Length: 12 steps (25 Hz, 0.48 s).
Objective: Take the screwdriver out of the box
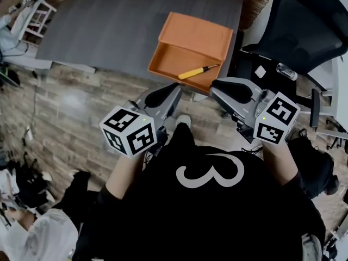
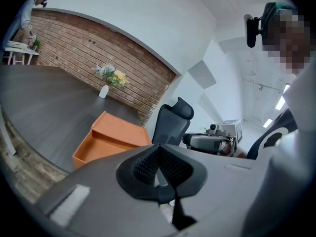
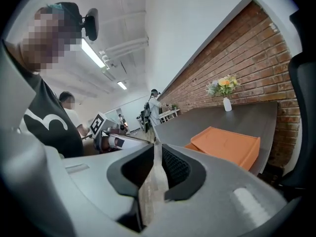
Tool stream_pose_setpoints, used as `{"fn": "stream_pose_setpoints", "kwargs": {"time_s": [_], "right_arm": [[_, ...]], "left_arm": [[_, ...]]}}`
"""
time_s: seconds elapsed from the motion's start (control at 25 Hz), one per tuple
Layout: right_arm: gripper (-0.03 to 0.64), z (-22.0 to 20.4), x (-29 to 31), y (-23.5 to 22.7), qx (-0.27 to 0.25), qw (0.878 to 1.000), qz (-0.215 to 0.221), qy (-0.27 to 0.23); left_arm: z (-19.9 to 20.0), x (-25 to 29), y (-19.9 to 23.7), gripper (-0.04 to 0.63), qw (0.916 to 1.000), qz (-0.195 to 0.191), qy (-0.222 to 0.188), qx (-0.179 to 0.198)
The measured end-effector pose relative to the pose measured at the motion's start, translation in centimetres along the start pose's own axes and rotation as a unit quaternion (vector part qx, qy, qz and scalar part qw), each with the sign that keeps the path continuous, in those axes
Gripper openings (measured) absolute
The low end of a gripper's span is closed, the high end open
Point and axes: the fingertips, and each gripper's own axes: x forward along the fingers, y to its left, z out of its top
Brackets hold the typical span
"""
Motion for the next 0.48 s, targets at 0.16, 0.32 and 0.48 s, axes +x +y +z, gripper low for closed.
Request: {"fn": "stream_pose_setpoints", "kwargs": {"time_s": [0.16,0.32,0.48], "right_arm": [[0.098,-0.3,1.9,-1.6,-0.051,0.998,0.001,0.049],[0.151,-2.8,3.7,-3.6,-0.146,0.980,-0.003,0.133],[0.176,-4.8,5.8,-5.1,-0.210,0.958,-0.003,0.195]], "left_arm": [[0.6,0.6,1.7,0.012,0.9999,-0.002,0.007,-0.009],[0.3,1.1,3.6,0.012,0.9996,0.004,0.016,-0.024],[-0.4,1.1,5.6,0.012,0.9988,0.015,0.025,-0.038]]}}
